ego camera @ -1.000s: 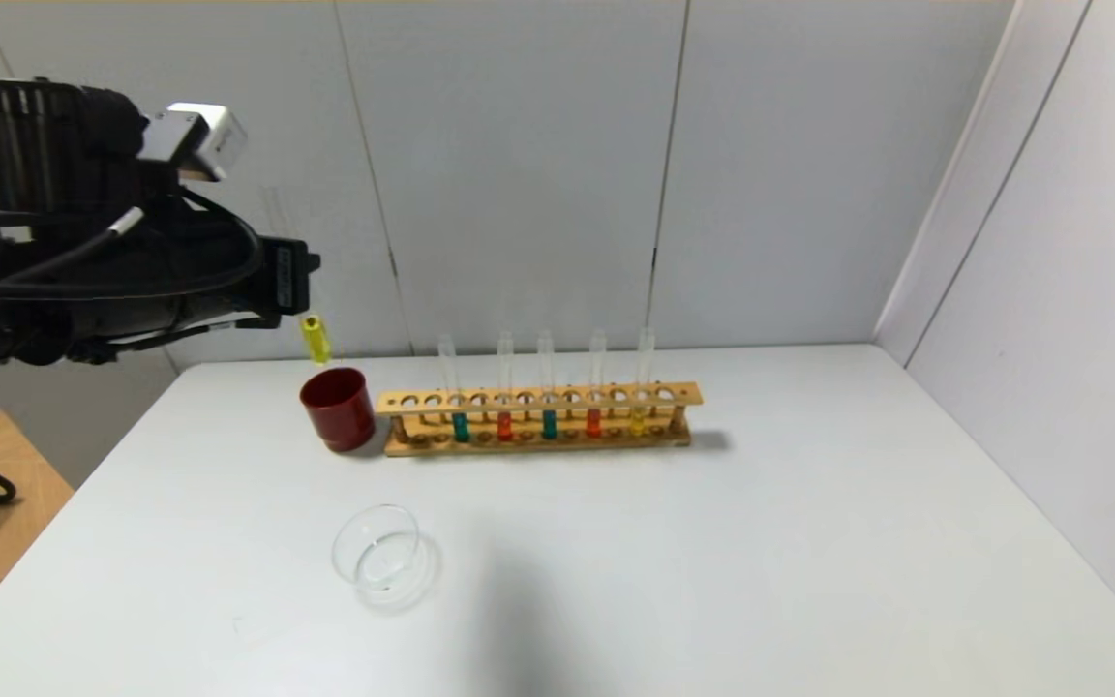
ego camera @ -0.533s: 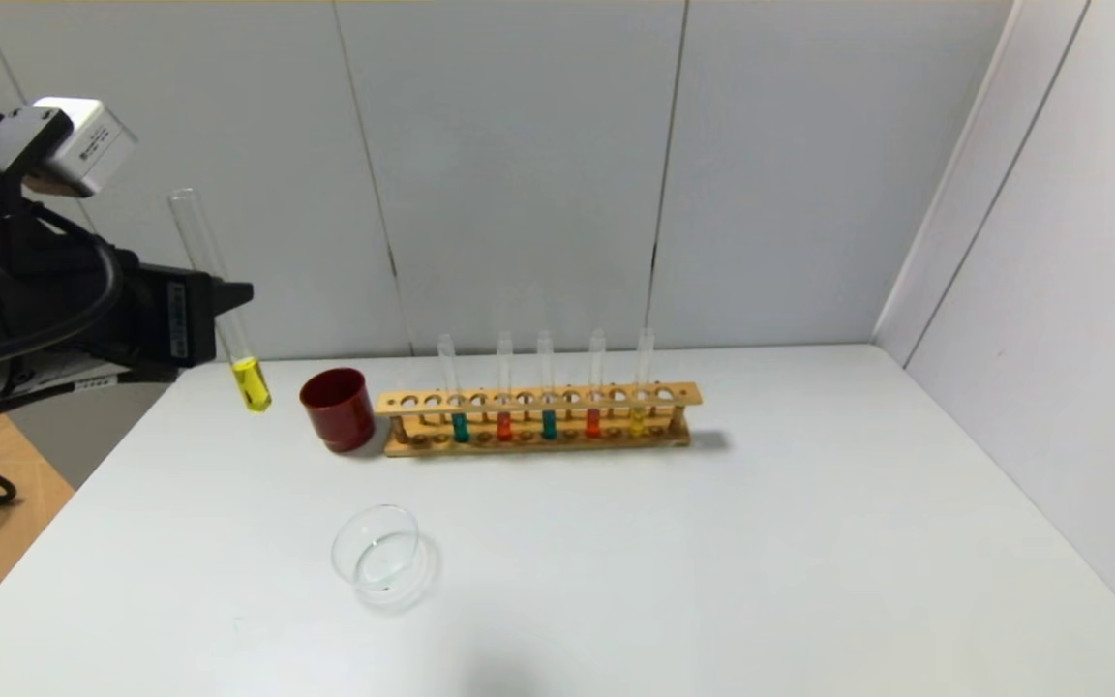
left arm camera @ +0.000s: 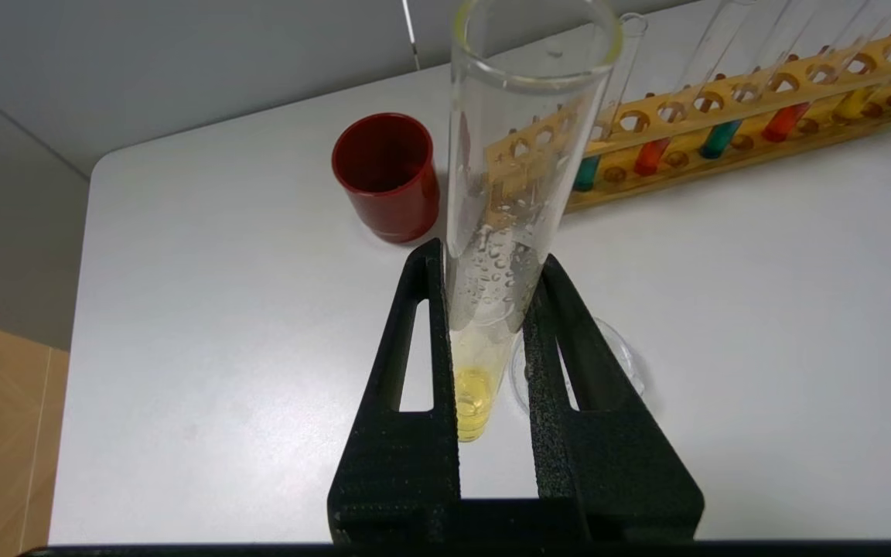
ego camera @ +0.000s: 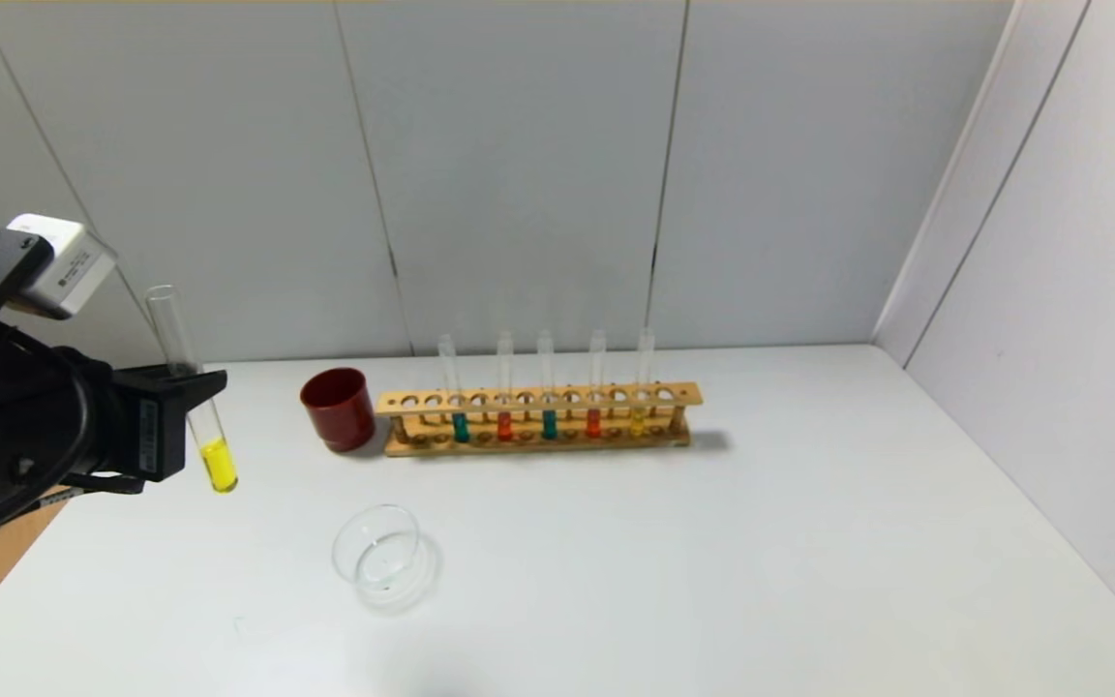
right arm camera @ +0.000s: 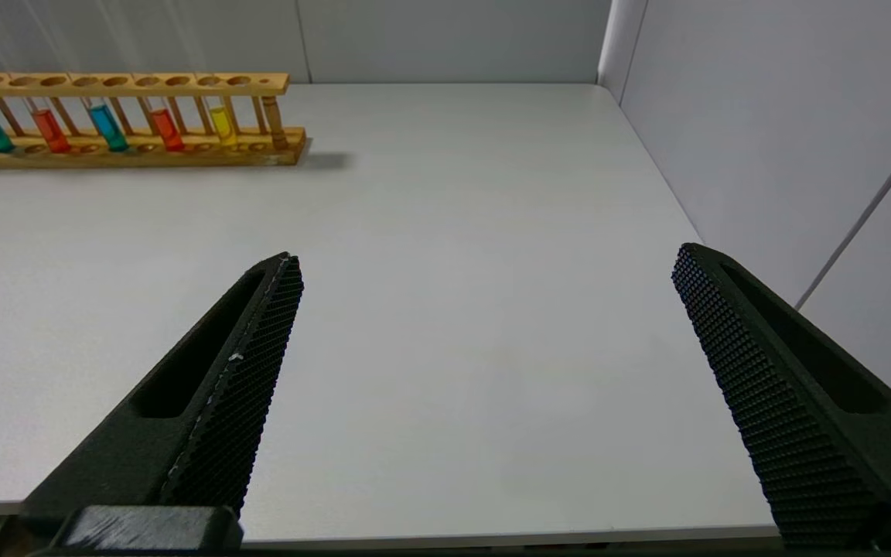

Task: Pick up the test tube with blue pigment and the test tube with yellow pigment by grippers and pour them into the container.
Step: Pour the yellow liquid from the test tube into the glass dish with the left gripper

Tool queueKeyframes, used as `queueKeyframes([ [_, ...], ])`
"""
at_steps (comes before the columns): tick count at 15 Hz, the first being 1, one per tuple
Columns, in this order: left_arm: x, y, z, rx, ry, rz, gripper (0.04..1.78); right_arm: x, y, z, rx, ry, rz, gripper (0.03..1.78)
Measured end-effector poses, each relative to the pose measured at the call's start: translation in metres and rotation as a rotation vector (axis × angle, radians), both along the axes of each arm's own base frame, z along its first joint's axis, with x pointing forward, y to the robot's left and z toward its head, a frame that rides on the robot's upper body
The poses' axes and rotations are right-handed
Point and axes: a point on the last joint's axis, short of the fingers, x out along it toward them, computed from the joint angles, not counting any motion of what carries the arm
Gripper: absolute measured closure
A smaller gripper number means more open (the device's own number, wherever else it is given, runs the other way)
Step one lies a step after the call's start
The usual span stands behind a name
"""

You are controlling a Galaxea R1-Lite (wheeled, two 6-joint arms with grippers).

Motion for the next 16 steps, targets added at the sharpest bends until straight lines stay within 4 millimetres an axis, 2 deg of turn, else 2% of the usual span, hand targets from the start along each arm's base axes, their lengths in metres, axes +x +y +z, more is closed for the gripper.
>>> queueKeyframes([
  [3, 0.009, -0.001, -0.012, 0.034, -0.016, -0.003, 1.51, 0.000, 0.000, 0.000, 0.000, 0.000, 0.000, 0.06],
  [8, 0.023, 0.010, -0.026, 0.089, 0.034, 0.010, 1.51, 0.000, 0.000, 0.000, 0.000, 0.000, 0.000, 0.06],
  [10, 0.027, 0.010, -0.031, 0.114, 0.053, -0.050, 1.51, 0.000, 0.000, 0.000, 0.000, 0.000, 0.000, 0.06],
  [13, 0.029, 0.009, -0.050, 0.200, 0.092, -0.149, 1.51, 0.000, 0.000, 0.000, 0.000, 0.000, 0.000, 0.06],
  [16, 0.033, 0.007, -0.066, 0.249, 0.034, -0.299, 1.51, 0.000, 0.000, 0.000, 0.000, 0.000, 0.000, 0.06],
])
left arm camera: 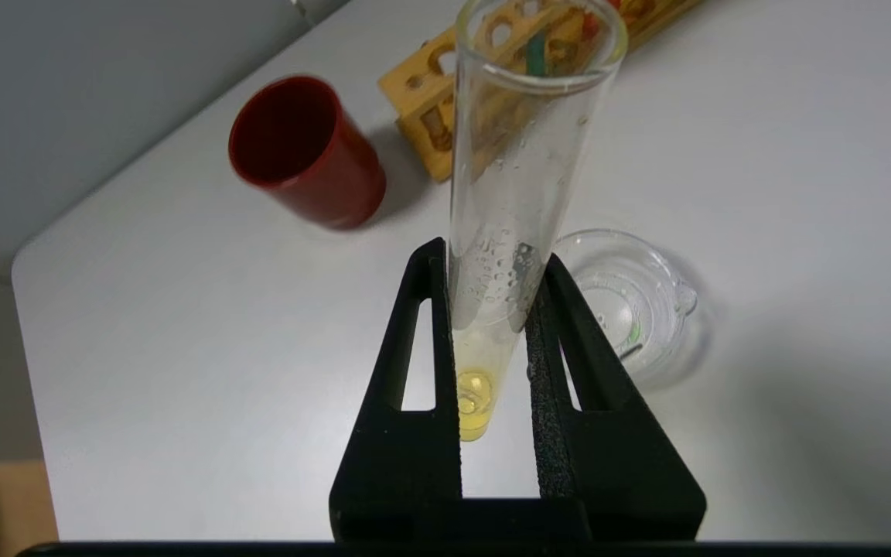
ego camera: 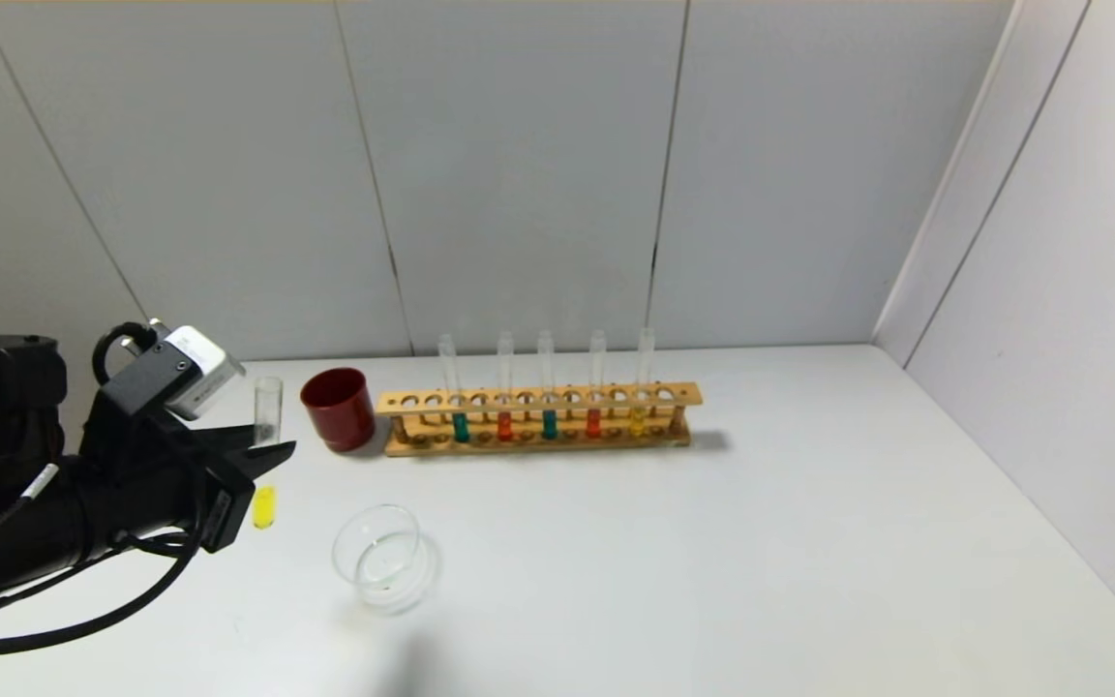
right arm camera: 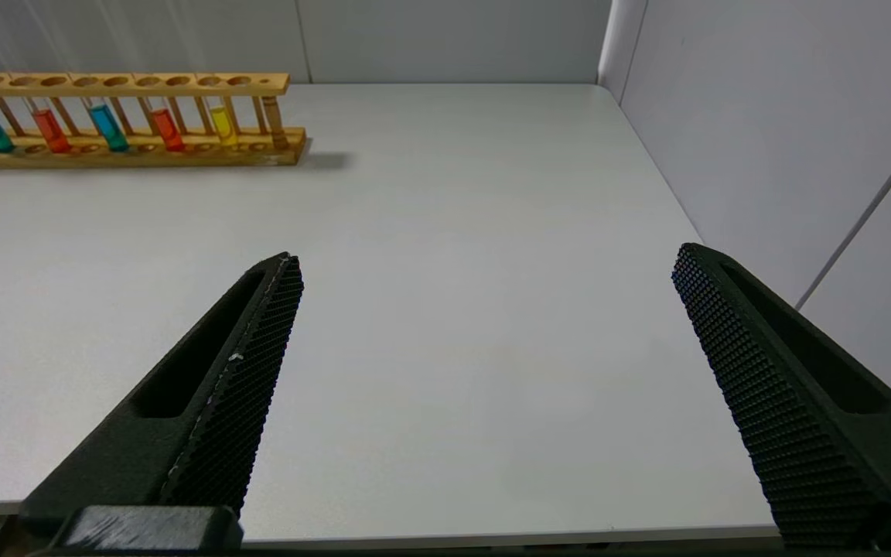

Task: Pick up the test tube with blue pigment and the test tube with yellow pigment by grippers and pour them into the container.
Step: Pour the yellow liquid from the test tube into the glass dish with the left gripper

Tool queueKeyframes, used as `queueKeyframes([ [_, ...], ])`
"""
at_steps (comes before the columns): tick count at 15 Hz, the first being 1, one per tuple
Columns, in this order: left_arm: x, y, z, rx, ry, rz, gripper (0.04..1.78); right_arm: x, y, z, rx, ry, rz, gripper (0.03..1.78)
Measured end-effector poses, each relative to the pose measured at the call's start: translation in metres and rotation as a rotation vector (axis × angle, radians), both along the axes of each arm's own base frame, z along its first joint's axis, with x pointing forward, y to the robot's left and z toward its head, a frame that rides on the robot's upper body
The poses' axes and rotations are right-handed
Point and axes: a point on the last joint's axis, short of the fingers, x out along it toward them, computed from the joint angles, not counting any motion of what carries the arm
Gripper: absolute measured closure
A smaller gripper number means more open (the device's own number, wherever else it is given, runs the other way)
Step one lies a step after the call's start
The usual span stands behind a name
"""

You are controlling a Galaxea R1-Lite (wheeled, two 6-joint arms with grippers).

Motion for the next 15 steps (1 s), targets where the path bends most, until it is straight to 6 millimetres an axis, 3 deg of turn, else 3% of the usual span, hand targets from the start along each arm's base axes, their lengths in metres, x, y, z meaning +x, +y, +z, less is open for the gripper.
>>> queueKeyframes([
  [3, 0.021, 0.008, -0.011, 0.045, -0.087, -0.032, 1.51, 0.000, 0.000, 0.000, 0.000, 0.000, 0.000, 0.06],
  [8, 0.048, 0.044, -0.039, 0.200, -0.168, -0.225, 1.51, 0.000, 0.000, 0.000, 0.000, 0.000, 0.000, 0.06],
  [15, 0.053, 0.045, -0.055, 0.422, -0.234, -0.384, 1.51, 0.000, 0.000, 0.000, 0.000, 0.000, 0.000, 0.06],
])
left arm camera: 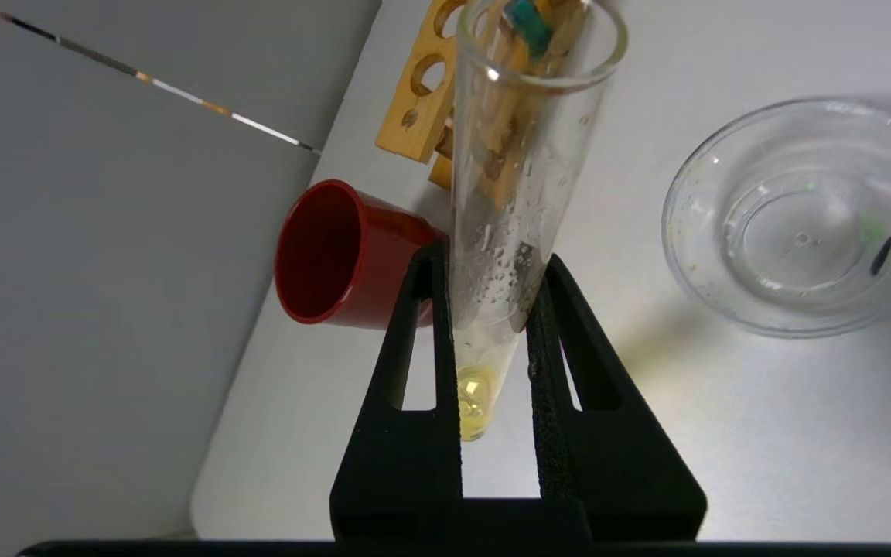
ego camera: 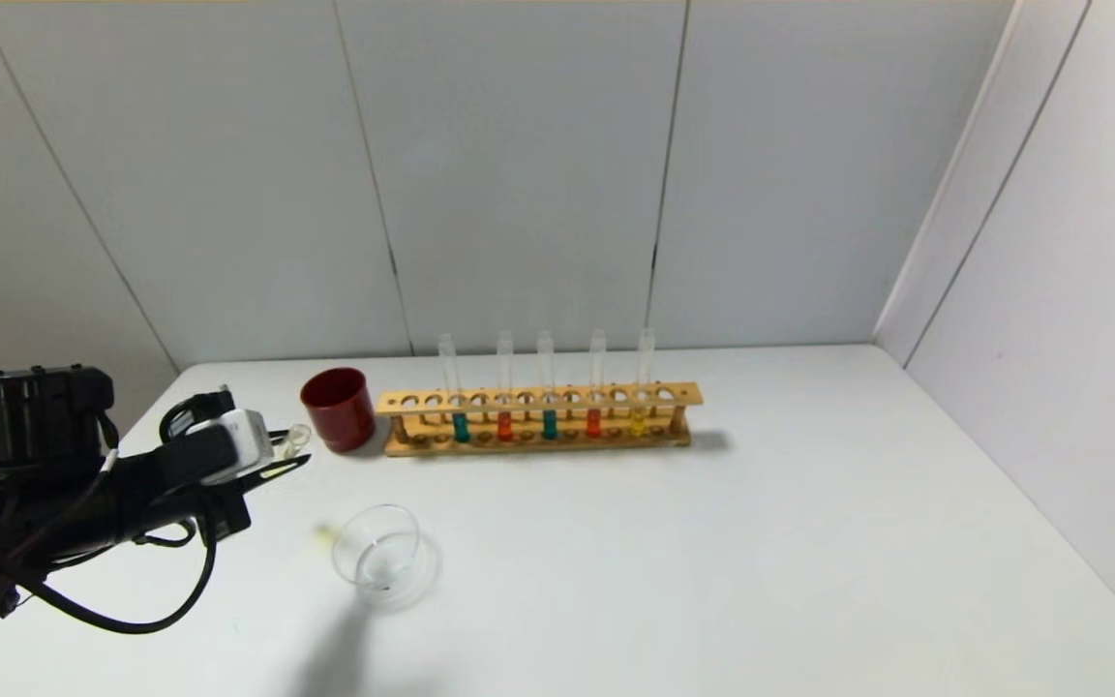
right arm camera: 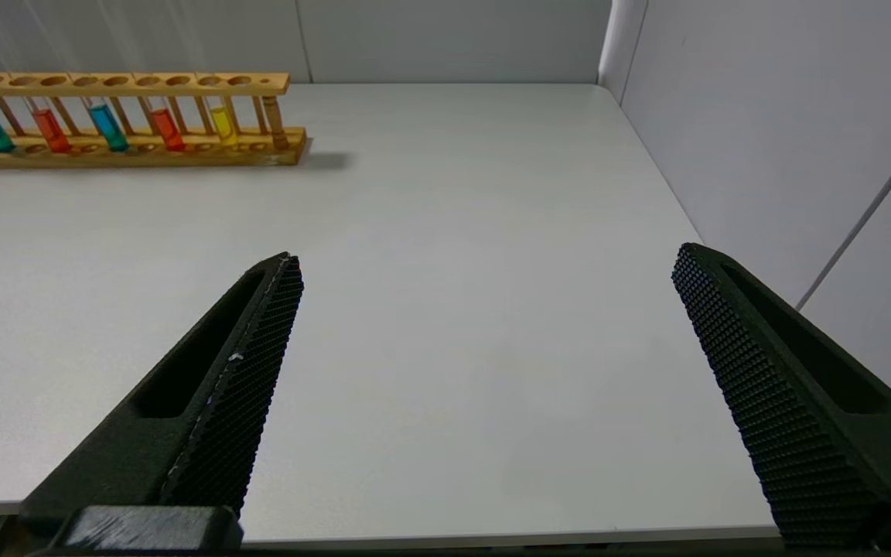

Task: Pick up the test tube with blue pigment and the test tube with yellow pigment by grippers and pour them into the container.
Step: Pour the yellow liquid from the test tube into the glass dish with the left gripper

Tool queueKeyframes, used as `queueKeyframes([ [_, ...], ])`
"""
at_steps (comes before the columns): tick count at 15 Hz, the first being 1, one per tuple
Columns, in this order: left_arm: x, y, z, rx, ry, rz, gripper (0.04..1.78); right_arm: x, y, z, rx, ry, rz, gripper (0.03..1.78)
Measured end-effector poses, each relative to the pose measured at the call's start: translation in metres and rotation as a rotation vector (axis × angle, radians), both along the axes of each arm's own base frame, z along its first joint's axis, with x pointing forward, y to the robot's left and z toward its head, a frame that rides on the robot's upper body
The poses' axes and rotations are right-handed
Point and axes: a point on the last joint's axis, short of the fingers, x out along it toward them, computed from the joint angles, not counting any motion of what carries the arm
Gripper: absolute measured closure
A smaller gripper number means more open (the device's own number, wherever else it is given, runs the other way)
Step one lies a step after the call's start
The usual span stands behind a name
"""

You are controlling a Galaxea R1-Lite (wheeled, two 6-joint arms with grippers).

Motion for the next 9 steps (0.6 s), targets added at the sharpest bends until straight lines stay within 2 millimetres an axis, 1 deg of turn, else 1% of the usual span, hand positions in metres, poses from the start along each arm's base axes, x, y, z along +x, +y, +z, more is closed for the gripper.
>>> queueKeyframes([
  [5, 0.000, 0.001, -0.007, 0.094, -0.024, -0.016, 1.51, 0.000, 0.000, 0.000, 0.000, 0.000, 0.000, 0.06],
  [9, -0.003, 0.006, -0.014, 0.239, -0.066, -0.029, 1.51, 0.000, 0.000, 0.000, 0.000, 0.000, 0.000, 0.06],
])
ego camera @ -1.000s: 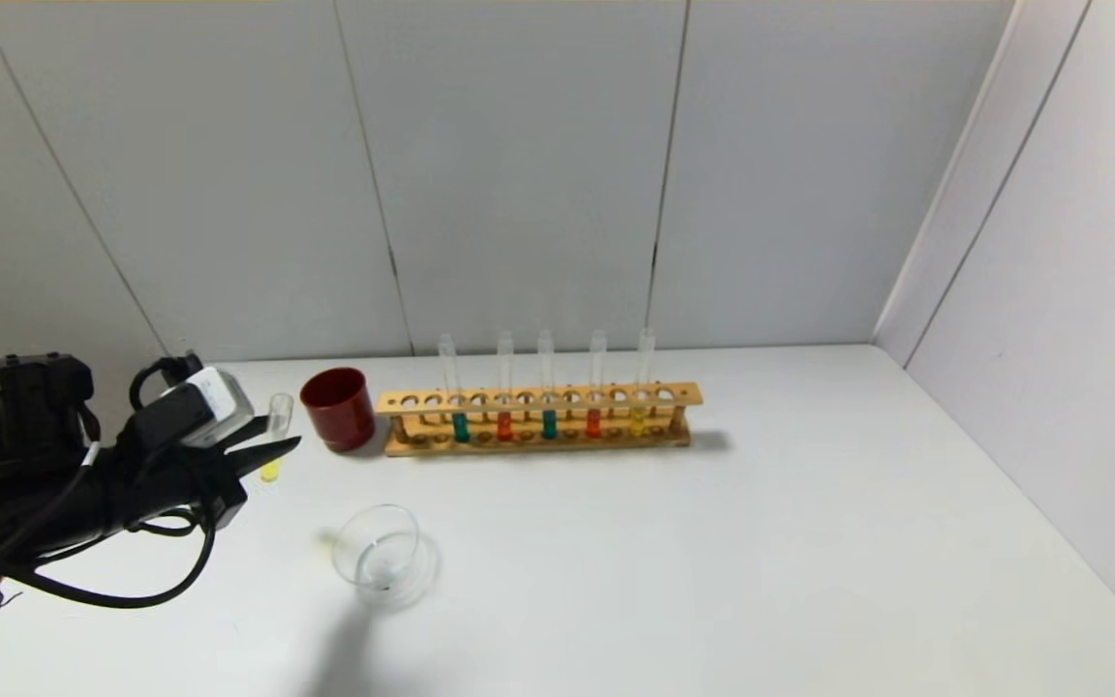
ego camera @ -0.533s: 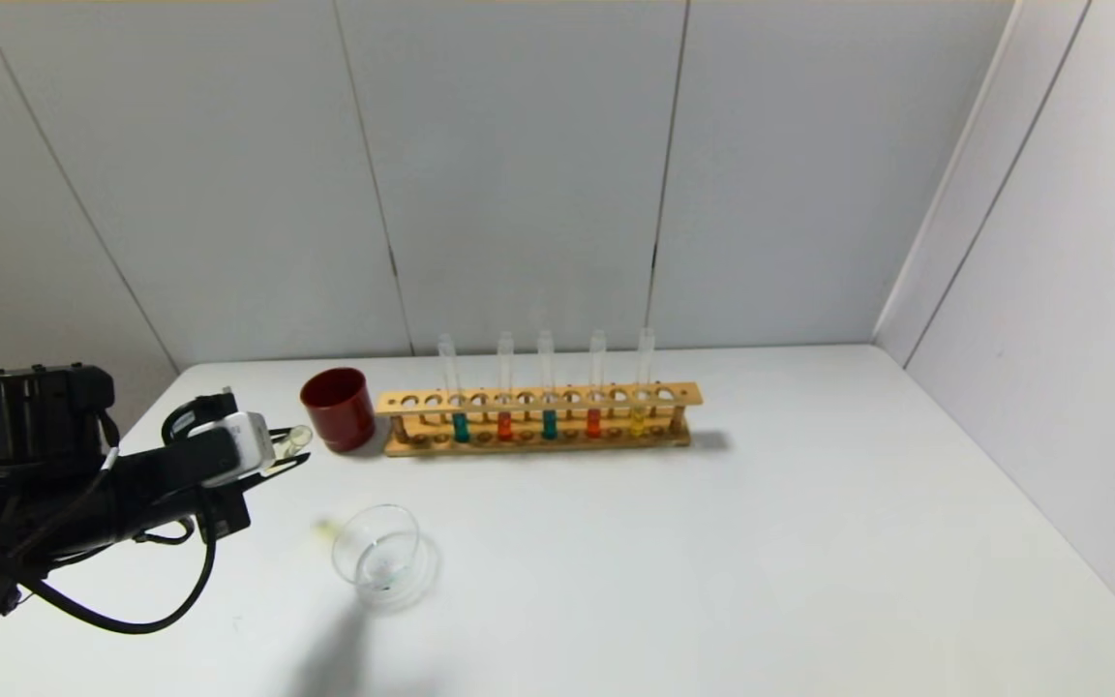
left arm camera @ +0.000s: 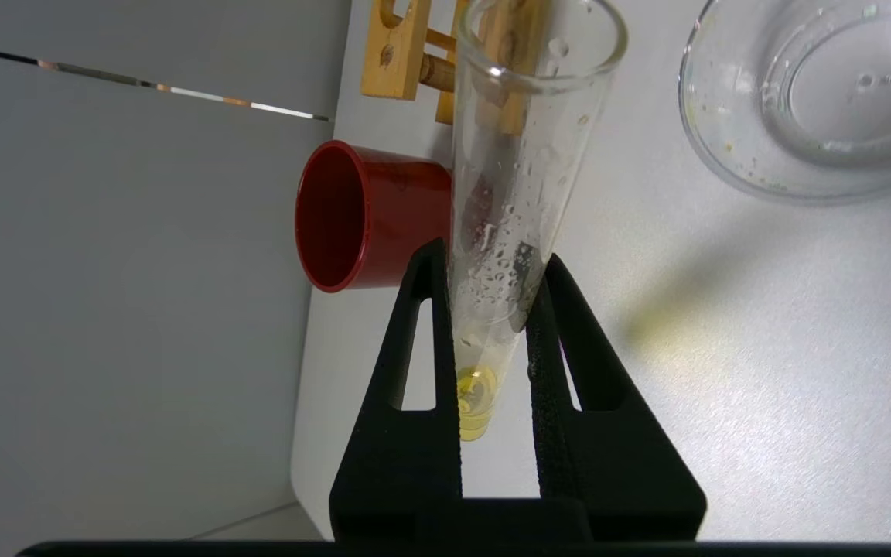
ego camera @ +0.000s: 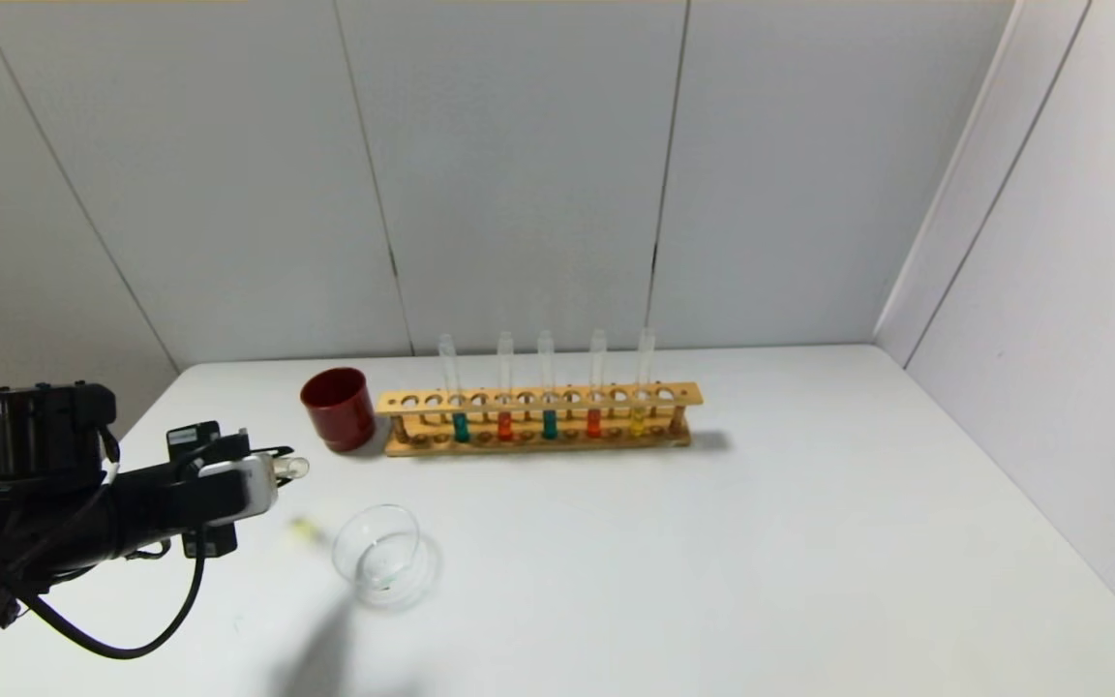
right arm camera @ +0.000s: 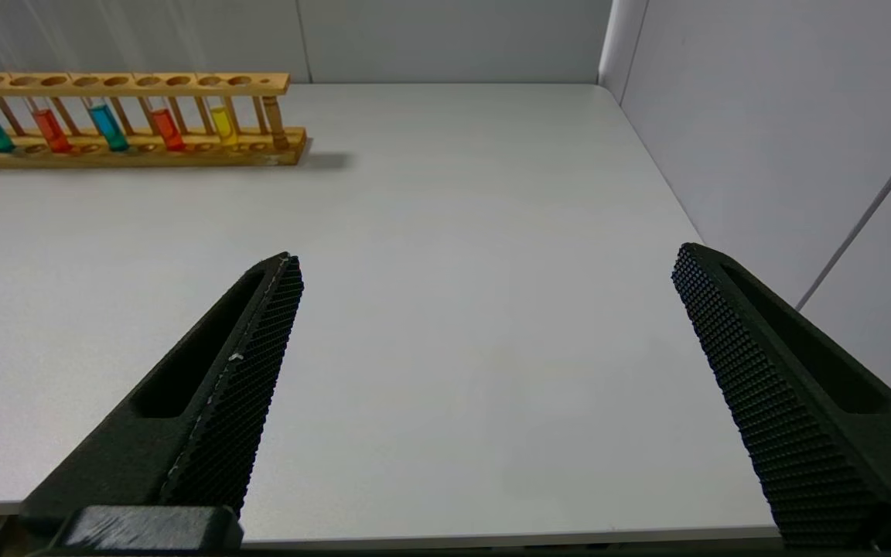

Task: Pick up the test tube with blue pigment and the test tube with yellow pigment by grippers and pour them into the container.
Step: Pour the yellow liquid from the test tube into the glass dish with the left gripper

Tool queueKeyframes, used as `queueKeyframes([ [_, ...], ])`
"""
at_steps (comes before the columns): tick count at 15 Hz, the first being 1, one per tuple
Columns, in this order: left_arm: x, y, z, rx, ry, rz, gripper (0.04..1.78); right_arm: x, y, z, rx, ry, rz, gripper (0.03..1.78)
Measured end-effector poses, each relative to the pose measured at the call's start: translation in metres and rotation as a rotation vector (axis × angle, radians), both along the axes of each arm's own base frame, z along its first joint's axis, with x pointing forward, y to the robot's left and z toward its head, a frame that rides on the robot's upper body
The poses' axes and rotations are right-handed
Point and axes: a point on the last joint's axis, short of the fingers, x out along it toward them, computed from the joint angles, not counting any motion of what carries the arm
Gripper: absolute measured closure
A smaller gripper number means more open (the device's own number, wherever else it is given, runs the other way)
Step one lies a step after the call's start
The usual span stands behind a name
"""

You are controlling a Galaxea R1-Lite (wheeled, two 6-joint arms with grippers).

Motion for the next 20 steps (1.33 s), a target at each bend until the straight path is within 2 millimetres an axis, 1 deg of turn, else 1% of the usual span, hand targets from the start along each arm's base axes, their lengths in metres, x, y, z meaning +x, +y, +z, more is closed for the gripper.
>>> queueKeyframes([
  [3, -0.002, 0.001, -0.004, 0.057, -0.012, -0.021, 1.51, 0.000, 0.000, 0.000, 0.000, 0.000, 0.000, 0.06],
  [6, 0.000, -0.007, -0.007, 0.086, -0.002, -0.027, 1.51, 0.000, 0.000, 0.000, 0.000, 0.000, 0.000, 0.06],
  [9, -0.001, -0.009, -0.009, 0.130, -0.015, -0.043, 1.51, 0.000, 0.000, 0.000, 0.000, 0.000, 0.000, 0.06],
  [11, 0.002, -0.011, -0.008, 0.169, -0.038, -0.065, 1.51, 0.000, 0.000, 0.000, 0.000, 0.000, 0.000, 0.06],
  [15, 0.006, -0.013, -0.014, 0.216, -0.044, -0.098, 1.51, 0.000, 0.000, 0.000, 0.000, 0.000, 0.000, 0.06],
  [18, 0.009, -0.014, -0.013, 0.289, -0.056, -0.057, 1.51, 0.000, 0.000, 0.000, 0.000, 0.000, 0.000, 0.06],
  [20, 0.014, -0.018, -0.013, 0.297, -0.062, -0.064, 1.51, 0.000, 0.000, 0.000, 0.000, 0.000, 0.000, 0.06],
])
